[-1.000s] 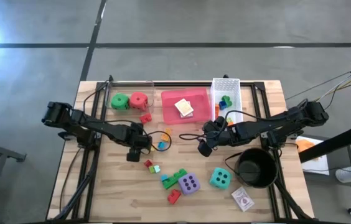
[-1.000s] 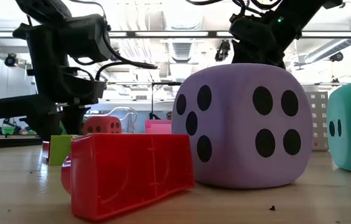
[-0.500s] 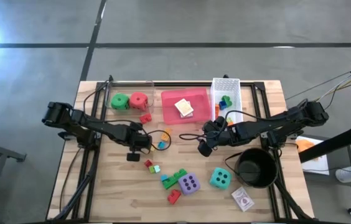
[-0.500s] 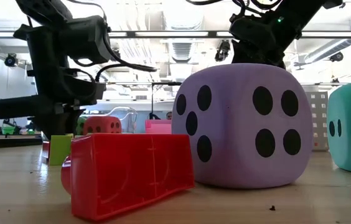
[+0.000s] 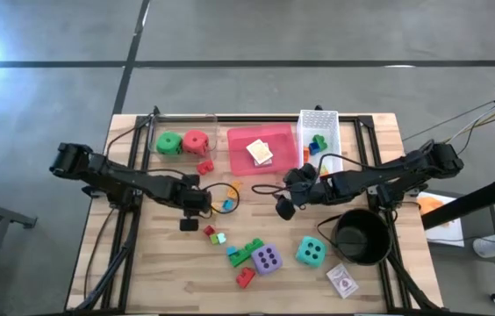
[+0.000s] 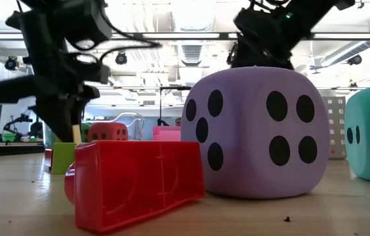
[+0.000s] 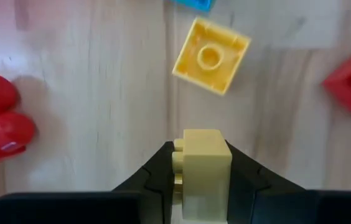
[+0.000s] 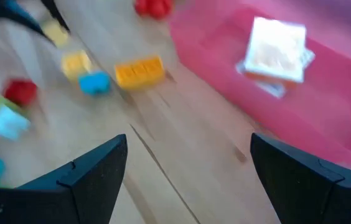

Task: Pick & Place Toys
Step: Put the left small light yellow game piece into the white bin

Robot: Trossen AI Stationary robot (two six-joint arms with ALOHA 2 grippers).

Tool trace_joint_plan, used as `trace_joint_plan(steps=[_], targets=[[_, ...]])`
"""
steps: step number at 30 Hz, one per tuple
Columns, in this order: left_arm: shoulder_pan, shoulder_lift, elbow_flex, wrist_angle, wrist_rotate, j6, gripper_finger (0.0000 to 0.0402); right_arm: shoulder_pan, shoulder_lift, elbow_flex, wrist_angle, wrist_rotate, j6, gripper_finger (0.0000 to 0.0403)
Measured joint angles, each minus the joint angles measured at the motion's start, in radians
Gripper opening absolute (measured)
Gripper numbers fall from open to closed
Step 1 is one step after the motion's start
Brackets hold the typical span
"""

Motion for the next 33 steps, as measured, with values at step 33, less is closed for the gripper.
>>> trace_joint_plan(steps=[33], targets=[[-0.018,-0.344,0.001,0.807,-0.064,-0.014,0.009,0.009,-0.012,0.0,0.699,-0.131,-0.807,0.0334]])
